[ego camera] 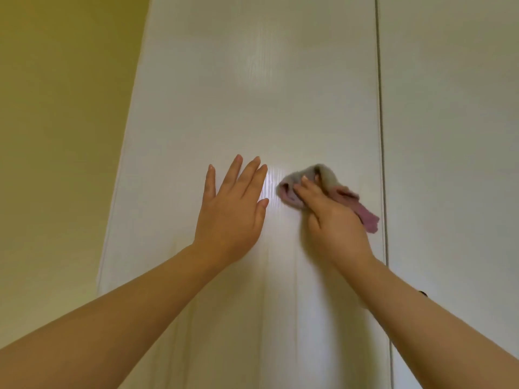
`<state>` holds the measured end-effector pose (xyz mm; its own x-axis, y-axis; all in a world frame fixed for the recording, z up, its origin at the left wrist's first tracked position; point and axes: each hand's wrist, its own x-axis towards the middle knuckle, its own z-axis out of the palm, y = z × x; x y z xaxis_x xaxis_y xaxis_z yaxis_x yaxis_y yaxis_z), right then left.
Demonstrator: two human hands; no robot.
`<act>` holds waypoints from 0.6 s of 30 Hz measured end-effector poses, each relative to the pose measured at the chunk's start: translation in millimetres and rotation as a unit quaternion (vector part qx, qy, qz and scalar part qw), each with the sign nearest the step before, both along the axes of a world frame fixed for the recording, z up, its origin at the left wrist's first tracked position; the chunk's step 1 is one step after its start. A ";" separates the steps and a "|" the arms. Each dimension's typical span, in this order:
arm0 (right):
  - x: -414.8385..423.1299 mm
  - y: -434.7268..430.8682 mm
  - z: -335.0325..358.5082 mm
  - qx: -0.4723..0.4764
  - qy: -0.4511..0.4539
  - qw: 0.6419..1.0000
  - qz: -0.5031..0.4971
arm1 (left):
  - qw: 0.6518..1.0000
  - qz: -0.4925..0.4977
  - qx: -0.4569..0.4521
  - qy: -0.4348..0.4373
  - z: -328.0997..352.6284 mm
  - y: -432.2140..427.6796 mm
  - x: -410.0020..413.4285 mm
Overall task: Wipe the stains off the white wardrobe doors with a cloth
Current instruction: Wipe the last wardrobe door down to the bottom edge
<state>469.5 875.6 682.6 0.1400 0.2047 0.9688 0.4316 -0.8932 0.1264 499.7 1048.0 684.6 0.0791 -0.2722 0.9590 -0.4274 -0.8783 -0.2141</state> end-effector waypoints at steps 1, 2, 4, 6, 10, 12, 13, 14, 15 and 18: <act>2.2 -5.1 16.0 0.033 -0.009 0.999 -0.017 | 1.000 0.000 -0.004 -0.006 0.3 -3.5 -0.8; 2.6 -8.9 22.5 0.051 -0.002 0.997 -0.049 | 1.000 0.000 -0.007 -0.015 1.1 -8.2 -2.5; 4.9 -9.6 -2.7 0.040 0.012 0.996 -0.073 | 0.999 0.006 -0.002 -0.041 1.4 -15.3 -3.6; 6.2 -14.7 -49.4 0.009 -0.004 0.997 -0.076 | 0.999 0.012 0.020 -0.032 0.5 -21.1 -4.2; -13.3 -27.1 -21.7 0.048 -0.004 0.996 -0.070 | 0.998 0.024 0.051 0.008 5.5 -31.0 -9.8; -8.6 -39.3 11.0 0.097 -0.009 0.993 -0.060 | 0.998 0.026 0.042 0.035 11.6 -37.1 -12.5; -6.3 -38.8 16.5 0.112 -0.004 0.991 -0.073 | 0.999 0.029 0.033 0.031 12.3 -39.5 -9.7; -5.2 -38.8 10.9 0.120 -0.001 0.989 -0.082 | 0.999 0.025 0.030 0.032 12.2 -43.4 -9.0; -1.7 -37.3 -4.6 0.116 0.002 0.990 -0.085 | 0.999 0.018 0.028 0.036 11.0 -44.7 -9.3; -4.3 -38.8 -58.7 0.062 -0.001 0.995 -0.073 | 0.998 0.023 0.058 0.000 5.6 -46.3 -5.6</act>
